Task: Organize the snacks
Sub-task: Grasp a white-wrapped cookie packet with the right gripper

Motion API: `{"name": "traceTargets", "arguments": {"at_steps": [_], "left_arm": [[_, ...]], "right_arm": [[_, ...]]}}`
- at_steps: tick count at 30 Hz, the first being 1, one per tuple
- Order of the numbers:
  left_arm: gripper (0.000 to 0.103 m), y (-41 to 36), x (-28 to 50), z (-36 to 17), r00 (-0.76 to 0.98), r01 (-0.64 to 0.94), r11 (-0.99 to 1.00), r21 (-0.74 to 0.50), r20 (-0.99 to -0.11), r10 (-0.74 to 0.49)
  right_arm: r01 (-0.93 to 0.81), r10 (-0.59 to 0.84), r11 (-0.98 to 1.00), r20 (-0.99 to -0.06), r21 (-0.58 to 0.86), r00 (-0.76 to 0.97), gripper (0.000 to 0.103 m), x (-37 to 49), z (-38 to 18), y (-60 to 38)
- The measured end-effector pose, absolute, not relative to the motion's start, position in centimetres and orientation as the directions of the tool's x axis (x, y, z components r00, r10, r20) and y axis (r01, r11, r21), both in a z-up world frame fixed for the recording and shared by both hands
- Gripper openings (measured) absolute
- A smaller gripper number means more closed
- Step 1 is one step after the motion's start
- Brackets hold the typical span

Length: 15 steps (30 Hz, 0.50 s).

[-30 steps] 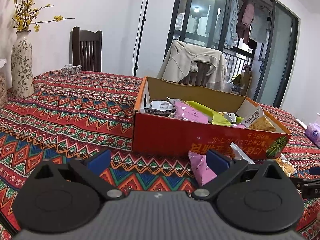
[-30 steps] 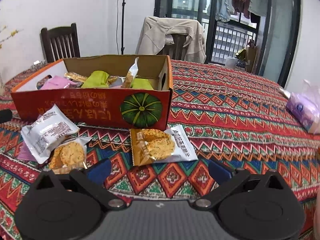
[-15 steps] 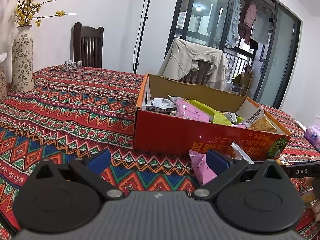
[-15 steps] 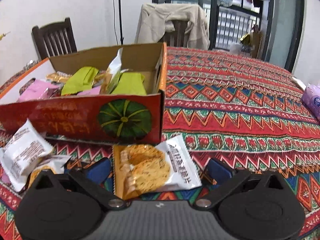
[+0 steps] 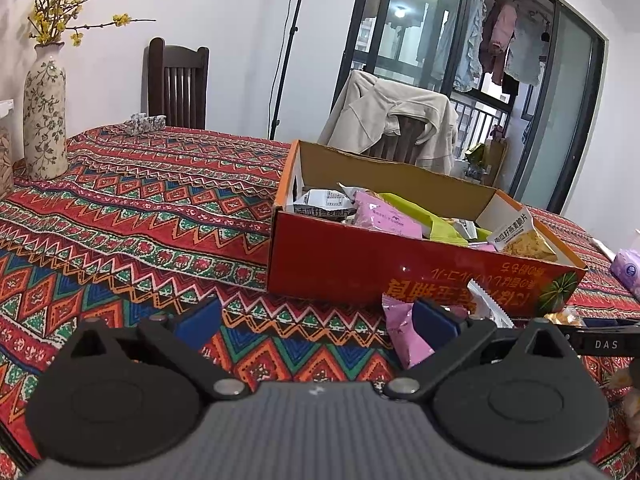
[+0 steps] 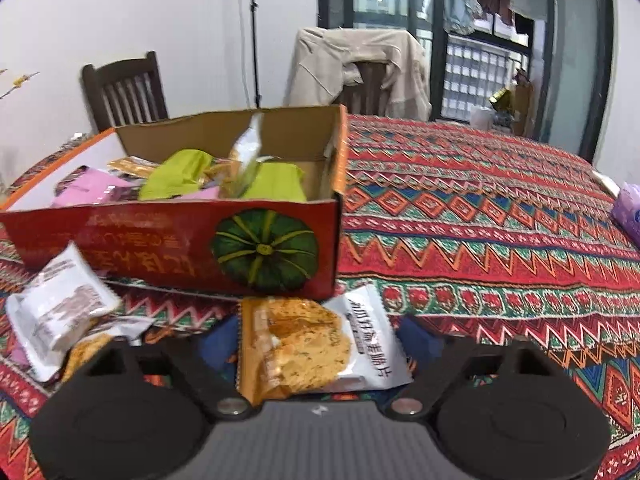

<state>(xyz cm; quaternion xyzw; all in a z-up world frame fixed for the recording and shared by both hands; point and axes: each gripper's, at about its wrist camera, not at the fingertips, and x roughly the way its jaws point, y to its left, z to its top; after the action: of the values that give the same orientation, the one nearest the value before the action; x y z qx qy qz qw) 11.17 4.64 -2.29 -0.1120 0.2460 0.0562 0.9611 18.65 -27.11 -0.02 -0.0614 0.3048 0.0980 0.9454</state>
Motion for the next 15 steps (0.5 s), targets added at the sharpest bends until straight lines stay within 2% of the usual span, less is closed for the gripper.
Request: {"name": "traceTargets", "arguments": {"at_steps": [2, 5, 15], "left_arm": [[0.103, 4.6, 11.2, -2.3, 0.872, -0.163, 0.969, -0.187, -0.487, 0.053], [0.103, 4.5, 11.2, -2.4, 0.871, -0.161, 0.970, -0.185, -0.488, 0.052], [0.103, 4.2, 11.2, -2.3, 0.876, -0.151, 0.972, -0.179, -0.479, 0.048]], "right_arm": [[-0.235, 0.160, 0.970, -0.583, -0.055, 0.797, 0.059, 18.1, 0.2, -27.0], [-0.240, 0.164, 0.969, -0.572, -0.059, 0.804, 0.051, 17.0, 0.2, -27.2], [-0.200, 0.151, 0.977, -0.425, -0.074, 0.893, 0.049, 12.6, 0.8, -27.8]]}}
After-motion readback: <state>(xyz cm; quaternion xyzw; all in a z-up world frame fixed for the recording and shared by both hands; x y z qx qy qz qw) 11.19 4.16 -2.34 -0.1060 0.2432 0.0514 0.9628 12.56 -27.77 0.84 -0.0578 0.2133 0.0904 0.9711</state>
